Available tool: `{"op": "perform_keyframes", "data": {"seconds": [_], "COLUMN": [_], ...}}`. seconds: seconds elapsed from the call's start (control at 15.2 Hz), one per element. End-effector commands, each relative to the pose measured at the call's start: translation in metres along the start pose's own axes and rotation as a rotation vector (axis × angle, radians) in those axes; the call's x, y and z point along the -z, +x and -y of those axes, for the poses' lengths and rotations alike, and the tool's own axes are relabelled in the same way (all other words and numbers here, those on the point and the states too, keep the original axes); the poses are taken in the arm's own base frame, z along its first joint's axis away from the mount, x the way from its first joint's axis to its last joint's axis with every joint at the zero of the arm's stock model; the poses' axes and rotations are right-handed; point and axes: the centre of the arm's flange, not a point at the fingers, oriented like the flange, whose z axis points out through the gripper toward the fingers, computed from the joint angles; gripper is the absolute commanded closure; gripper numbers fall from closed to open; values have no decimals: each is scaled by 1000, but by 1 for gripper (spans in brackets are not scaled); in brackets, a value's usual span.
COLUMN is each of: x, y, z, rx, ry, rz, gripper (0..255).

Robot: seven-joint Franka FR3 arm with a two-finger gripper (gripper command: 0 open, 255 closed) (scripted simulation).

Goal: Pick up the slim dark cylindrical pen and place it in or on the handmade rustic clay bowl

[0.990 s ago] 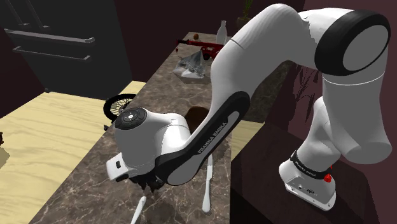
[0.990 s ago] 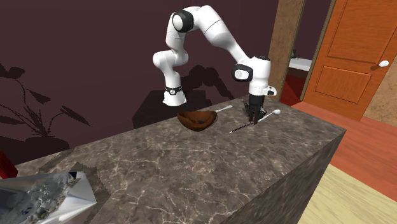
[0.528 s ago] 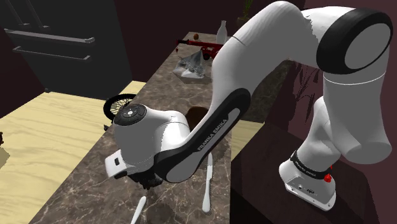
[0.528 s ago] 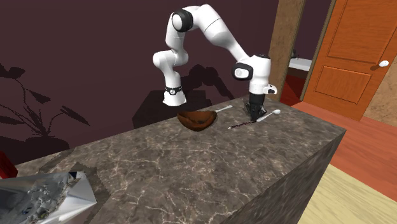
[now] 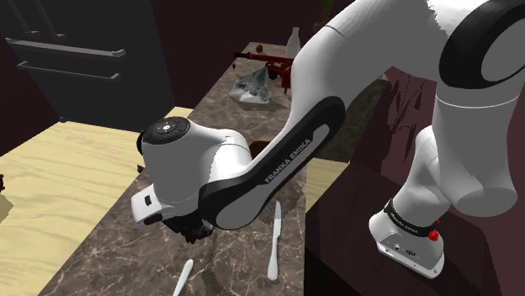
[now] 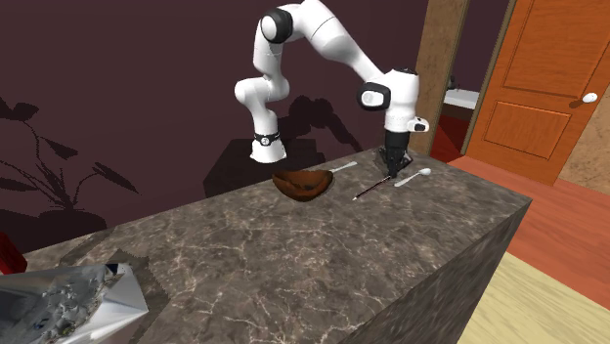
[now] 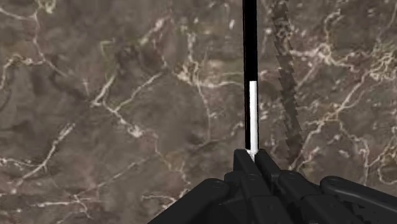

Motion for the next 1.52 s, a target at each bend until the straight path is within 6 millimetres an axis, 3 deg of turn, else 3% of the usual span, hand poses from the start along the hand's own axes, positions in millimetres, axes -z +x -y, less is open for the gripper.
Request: {"op": "perform_keyframes", "data": {"seconds": [0.0,1.39,1.45], "x": [10,119,120], "y": [1,4,-8], "z": [0,-5,0], "rx": [0,0,0], "ry": [0,0,0], "rz": [0,0,0], "gripper": [255,255,255]}}
